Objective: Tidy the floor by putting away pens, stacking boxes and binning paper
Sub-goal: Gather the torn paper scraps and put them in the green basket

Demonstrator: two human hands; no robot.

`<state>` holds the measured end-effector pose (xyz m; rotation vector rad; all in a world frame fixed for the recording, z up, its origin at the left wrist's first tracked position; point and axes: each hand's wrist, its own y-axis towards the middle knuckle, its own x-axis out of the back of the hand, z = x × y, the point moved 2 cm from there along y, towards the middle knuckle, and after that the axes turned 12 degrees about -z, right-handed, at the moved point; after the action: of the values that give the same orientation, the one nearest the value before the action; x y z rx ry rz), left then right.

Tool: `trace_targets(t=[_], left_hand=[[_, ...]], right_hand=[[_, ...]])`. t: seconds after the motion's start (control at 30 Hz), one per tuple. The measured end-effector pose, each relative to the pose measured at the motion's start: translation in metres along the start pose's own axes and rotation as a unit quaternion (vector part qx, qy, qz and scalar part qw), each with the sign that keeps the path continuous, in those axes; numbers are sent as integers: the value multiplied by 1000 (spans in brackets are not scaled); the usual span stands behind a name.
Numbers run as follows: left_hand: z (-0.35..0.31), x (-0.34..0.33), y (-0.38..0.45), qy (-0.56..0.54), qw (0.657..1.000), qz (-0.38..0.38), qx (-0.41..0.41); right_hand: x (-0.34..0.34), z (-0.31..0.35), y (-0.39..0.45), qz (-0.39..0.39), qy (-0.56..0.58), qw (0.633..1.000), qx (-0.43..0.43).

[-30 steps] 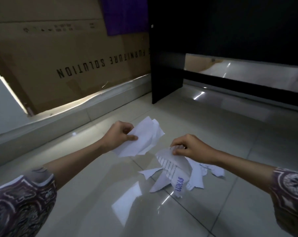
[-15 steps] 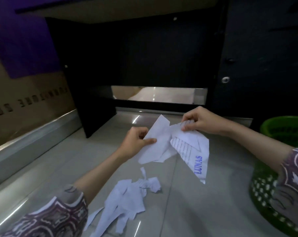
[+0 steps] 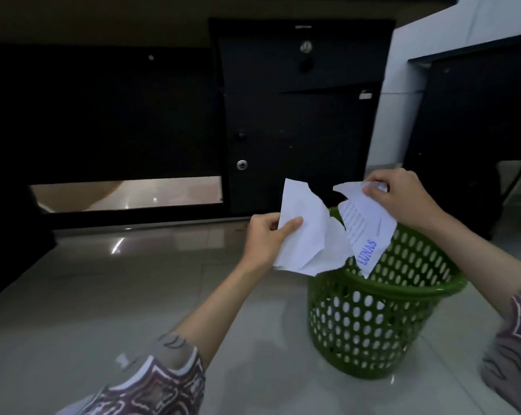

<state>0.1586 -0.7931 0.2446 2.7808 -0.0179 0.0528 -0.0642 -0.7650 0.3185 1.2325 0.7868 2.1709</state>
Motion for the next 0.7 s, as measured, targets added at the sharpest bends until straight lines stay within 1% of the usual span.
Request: trace_targets(t=[0.13, 0.2, 0.27, 0.33, 0.4, 0.47, 0.7], left_hand=[[-3, -51, 11, -12, 1000, 4, -4], [0, -68, 14, 17, 1000, 4, -9], [3, -82, 12, 74, 997, 24, -15], [9, -91, 12, 123, 990, 62, -10], [15, -92, 12, 151, 984, 97, -8], [16, -86, 10, 165, 980, 111, -12], [20, -39, 18, 176, 981, 78, -6]], right_hand=[[24, -27, -13, -94, -62, 993, -31], [26, -34, -20, -108, -81, 990, -38], [21, -41, -29, -93, -95, 990, -46], [13, -46, -38, -63, -86, 992, -63], [7, -48, -44, -34, -63, 993, -89], [3, -46, -48, -14, -43, 994, -103], [-14, -30, -45, -6, -40, 994, -100]])
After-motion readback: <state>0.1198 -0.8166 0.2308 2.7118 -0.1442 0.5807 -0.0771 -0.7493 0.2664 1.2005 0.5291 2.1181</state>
